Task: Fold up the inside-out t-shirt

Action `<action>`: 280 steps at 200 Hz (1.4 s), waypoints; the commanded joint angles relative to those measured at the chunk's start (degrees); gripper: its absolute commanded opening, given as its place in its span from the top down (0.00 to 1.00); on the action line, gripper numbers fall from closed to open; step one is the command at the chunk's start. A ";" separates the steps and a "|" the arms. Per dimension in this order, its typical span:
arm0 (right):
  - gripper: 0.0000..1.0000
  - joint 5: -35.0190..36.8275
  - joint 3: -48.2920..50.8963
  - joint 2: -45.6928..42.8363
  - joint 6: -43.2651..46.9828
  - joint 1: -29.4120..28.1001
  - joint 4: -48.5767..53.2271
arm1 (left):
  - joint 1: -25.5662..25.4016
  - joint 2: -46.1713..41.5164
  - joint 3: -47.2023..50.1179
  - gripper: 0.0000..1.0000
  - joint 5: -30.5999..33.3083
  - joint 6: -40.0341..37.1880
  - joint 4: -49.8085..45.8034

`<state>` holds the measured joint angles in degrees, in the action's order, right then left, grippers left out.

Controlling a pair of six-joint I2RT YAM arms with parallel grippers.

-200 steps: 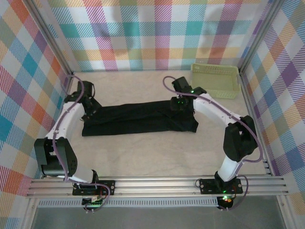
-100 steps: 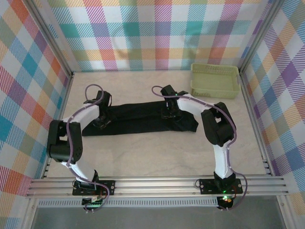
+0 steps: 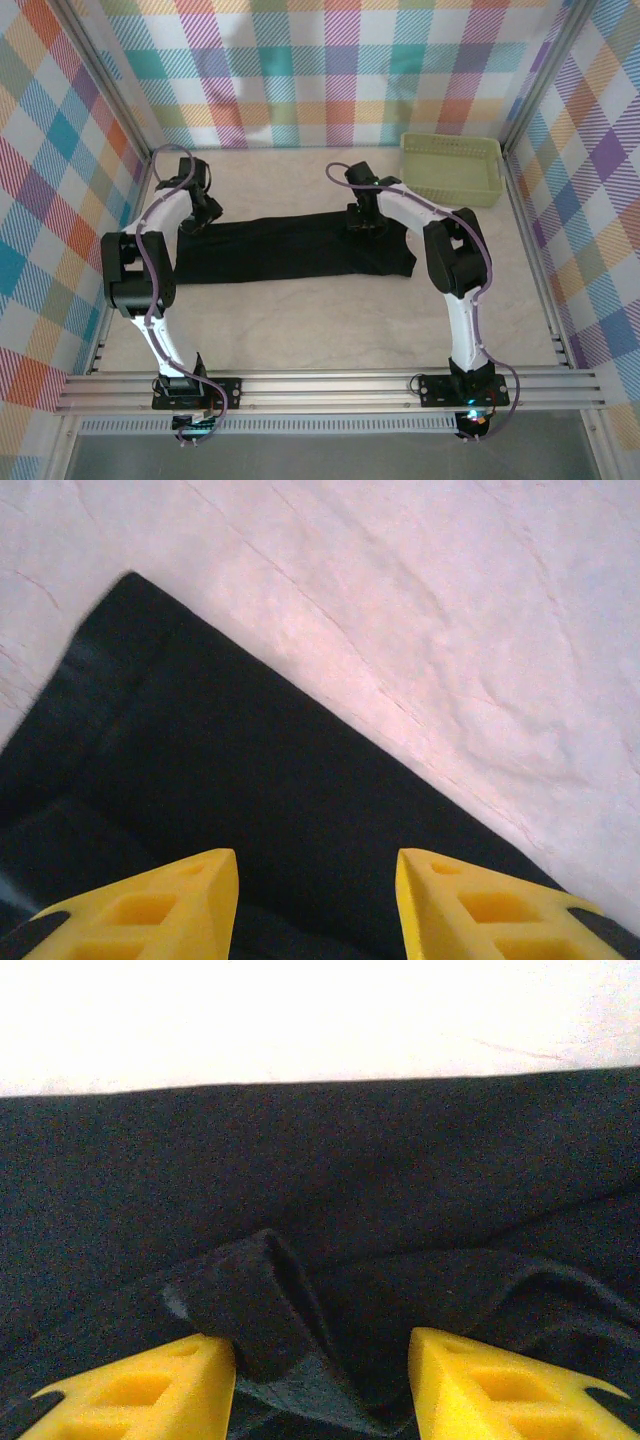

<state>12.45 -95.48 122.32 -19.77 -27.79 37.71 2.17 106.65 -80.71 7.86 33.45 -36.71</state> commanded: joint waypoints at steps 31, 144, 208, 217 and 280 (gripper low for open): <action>0.49 -1.44 3.18 -8.51 1.98 -0.04 0.22 | 0.08 -10.69 5.72 0.49 2.89 -0.64 -4.11; 0.35 -10.50 9.65 -4.03 -6.17 3.36 -2.83 | 6.45 6.41 4.95 0.46 -10.41 1.47 6.05; 0.21 -9.54 16.51 -15.07 -0.83 7.56 -2.12 | 7.20 3.04 4.74 0.38 -17.44 -0.03 5.41; 0.17 -7.97 17.95 -17.56 -0.37 7.67 -1.97 | 6.48 1.23 4.97 0.38 -16.15 -0.38 4.05; 0.01 -1.55 18.16 -15.84 -1.50 10.65 0.75 | 7.61 -4.02 11.58 0.26 -14.74 0.15 6.84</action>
<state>7.49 -75.96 102.69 -21.61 -17.93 35.44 7.90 101.47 -71.66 -5.48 33.39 -31.24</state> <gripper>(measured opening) 0.966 0.731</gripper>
